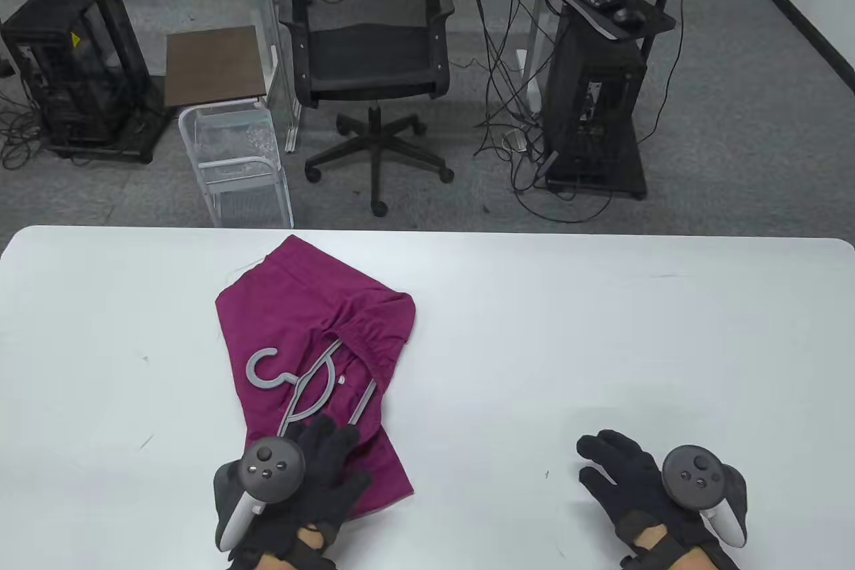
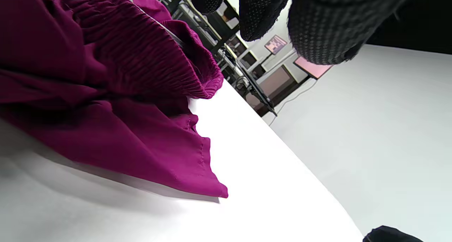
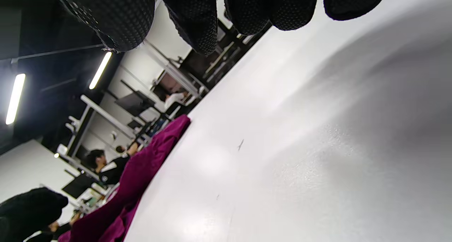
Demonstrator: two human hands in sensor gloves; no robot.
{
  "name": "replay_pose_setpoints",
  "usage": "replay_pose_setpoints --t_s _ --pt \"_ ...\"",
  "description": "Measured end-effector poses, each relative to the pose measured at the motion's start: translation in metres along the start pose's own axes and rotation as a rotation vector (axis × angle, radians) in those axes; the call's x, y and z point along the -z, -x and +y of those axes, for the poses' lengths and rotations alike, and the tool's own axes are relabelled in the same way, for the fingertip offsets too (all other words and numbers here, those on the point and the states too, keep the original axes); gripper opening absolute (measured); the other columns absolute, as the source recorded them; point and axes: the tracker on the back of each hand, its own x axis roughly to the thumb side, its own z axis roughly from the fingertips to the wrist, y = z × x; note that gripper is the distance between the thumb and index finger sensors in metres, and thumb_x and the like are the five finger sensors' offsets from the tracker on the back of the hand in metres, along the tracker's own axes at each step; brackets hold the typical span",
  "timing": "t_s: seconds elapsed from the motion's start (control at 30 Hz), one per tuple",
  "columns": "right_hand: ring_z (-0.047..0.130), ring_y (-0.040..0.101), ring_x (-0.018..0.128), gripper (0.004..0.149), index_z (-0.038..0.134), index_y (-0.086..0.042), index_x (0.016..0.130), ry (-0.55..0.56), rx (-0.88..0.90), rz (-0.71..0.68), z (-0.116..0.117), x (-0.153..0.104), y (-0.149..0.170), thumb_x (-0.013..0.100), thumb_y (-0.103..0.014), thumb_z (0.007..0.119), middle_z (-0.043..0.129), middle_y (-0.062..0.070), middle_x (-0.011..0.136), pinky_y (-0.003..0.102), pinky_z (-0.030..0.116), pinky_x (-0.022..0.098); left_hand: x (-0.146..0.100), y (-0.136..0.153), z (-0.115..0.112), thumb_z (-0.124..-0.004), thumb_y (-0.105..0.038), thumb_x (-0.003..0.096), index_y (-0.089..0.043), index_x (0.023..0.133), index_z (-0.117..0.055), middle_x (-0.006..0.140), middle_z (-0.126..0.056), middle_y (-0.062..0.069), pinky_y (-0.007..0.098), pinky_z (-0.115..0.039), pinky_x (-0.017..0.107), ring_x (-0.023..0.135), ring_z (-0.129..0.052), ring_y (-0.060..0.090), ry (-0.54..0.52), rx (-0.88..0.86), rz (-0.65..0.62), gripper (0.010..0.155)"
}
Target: Remove shorts from gray hanger
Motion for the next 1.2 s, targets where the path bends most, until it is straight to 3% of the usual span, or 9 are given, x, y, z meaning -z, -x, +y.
replay_pose_setpoints --t_s 0.5,1.2 --pt "0.049 0.053 0.096 0.063 0.063 -0.014 0.106 0.013 0.004 -0.014 -0.002 -0.002 -0.002 0.053 -0.044 0.075 0.048 0.02 0.112 0.072 0.053 0.063 -0.006 0.005 0.012 -0.078 -0.057 0.0417 -0.04 0.109 -0.05 0.122 -0.024 0.002 0.065 -0.014 0.075 0.109 -0.008 0.037 -0.092 -0.03 -0.002 0.075" --pt "0.05 0.053 0.096 0.063 0.063 -0.013 0.106 -0.004 0.018 -0.037 0.001 -0.004 -0.005 0.053 -0.044 0.075 0.049 0.02 0.111 0.072 0.053 0.062 -0.009 0.005 0.015 -0.078 -0.057 0.0418 -0.041 0.109 -0.049 0.122 -0.023 0.001 0.065 -0.011 0.075 0.109 -0.007 0.037 -0.115 -0.018 0.018 0.075"
